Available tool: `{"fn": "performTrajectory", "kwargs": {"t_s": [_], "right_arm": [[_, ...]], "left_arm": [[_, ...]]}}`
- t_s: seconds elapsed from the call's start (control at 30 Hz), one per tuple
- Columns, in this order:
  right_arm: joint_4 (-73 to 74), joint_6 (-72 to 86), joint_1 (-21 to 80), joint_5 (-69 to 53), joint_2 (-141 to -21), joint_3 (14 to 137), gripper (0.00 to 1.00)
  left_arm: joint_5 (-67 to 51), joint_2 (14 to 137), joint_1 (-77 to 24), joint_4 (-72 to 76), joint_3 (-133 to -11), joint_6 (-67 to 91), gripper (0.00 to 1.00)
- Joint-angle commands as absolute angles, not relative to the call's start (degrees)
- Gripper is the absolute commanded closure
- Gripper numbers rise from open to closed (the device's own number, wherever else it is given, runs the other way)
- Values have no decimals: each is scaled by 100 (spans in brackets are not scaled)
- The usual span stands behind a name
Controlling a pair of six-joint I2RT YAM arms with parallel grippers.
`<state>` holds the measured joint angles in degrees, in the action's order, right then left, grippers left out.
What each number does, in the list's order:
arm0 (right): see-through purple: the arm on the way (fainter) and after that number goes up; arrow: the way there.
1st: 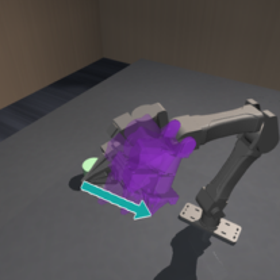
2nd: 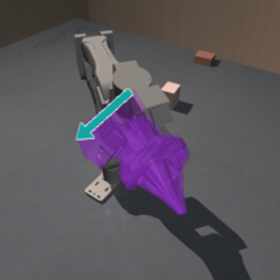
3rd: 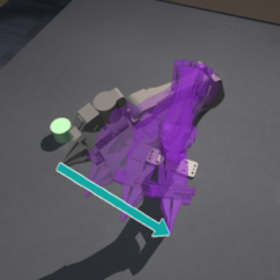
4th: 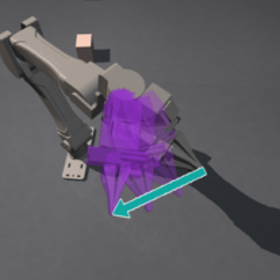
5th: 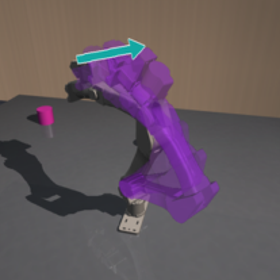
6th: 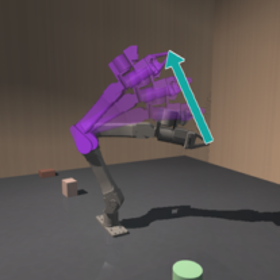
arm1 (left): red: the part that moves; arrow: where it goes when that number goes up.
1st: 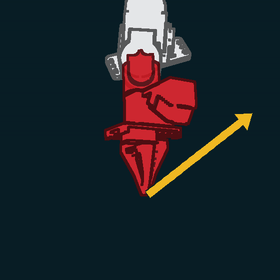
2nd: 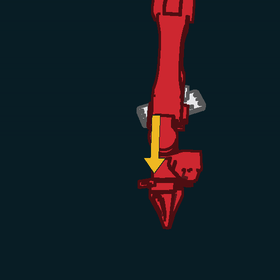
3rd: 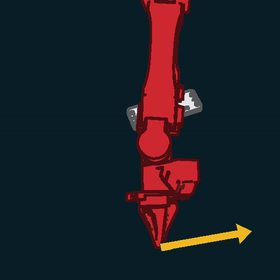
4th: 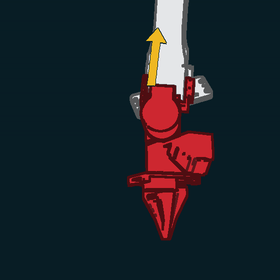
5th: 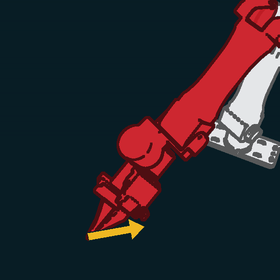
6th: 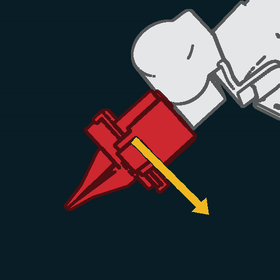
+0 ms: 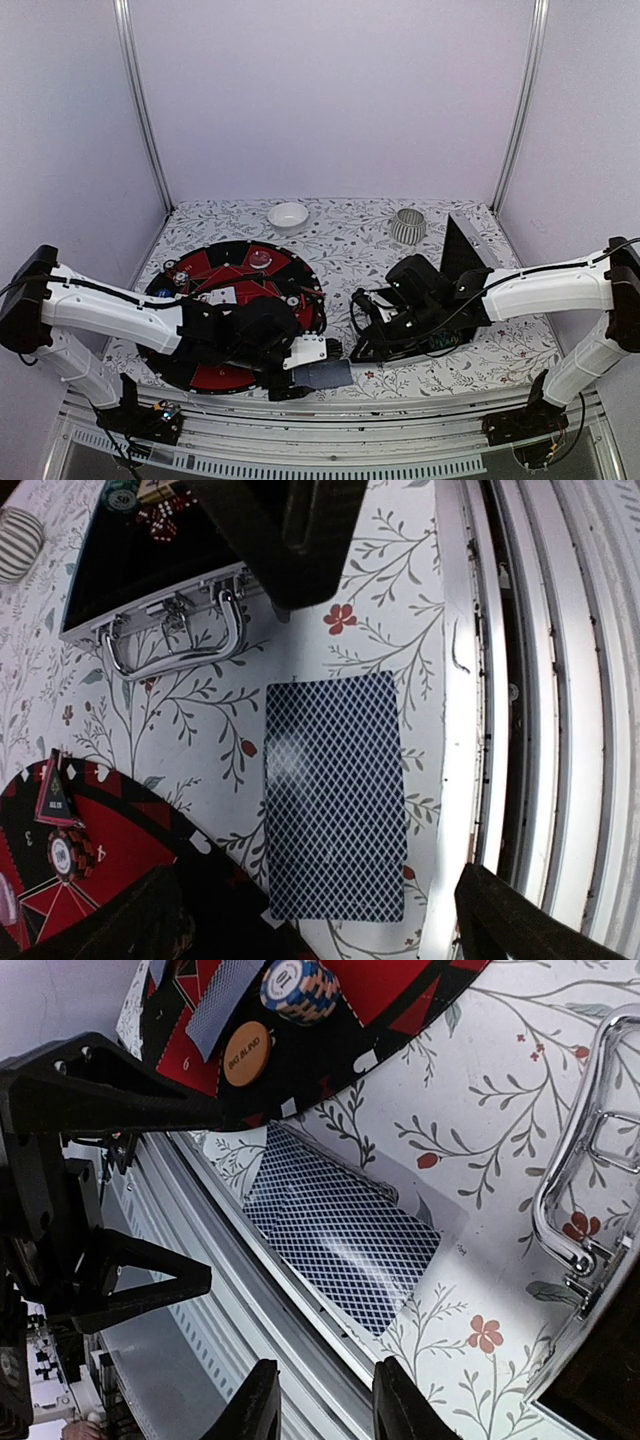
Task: Distribute texas hold em gaming equipment
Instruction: Hold the face-down deck piles at the center of the board, then pick up the poker card from the face-down deck piles.
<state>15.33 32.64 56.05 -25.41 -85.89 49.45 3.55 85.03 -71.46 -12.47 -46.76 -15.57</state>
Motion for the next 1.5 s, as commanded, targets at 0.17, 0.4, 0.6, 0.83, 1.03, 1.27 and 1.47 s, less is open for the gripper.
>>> {"fn": "performTrajectory", "kwargs": {"t_s": [0.17, 0.4, 0.6, 0.83, 1.03, 1.27, 1.47], "right_arm": [[1120, 3567, 5691, -2545, -9264, 4894, 48], [814, 3569, 5691, -2634, -9834, 4969, 50], [676, 3554, 5684, -2547, -10088, 5039, 54], [309, 3593, 5635, -2870, -10193, 4958, 62], [-46, 3686, 5440, -3078, -10134, 4759, 73], [-424, 3805, 5360, -3497, -10183, 4680, 92], [-596, 3855, 5310, -3679, -10141, 4584, 97]], "left_arm": [[-197, 9035, -6840, -849, -4467, -1436, 2], [-599, 9254, -6669, -858, -4597, -1401, 7], [-837, 9441, -6650, -1029, -4729, -1438, 8], [-744, 9769, -6512, -1124, -4931, -1513, 11], [-787, 9828, -6423, -1224, -5003, -1514, 13], [-785, 9748, -6420, -1174, -4953, -1516, 14], [-795, 9846, -6424, -1222, -5007, -1527, 19]]}}
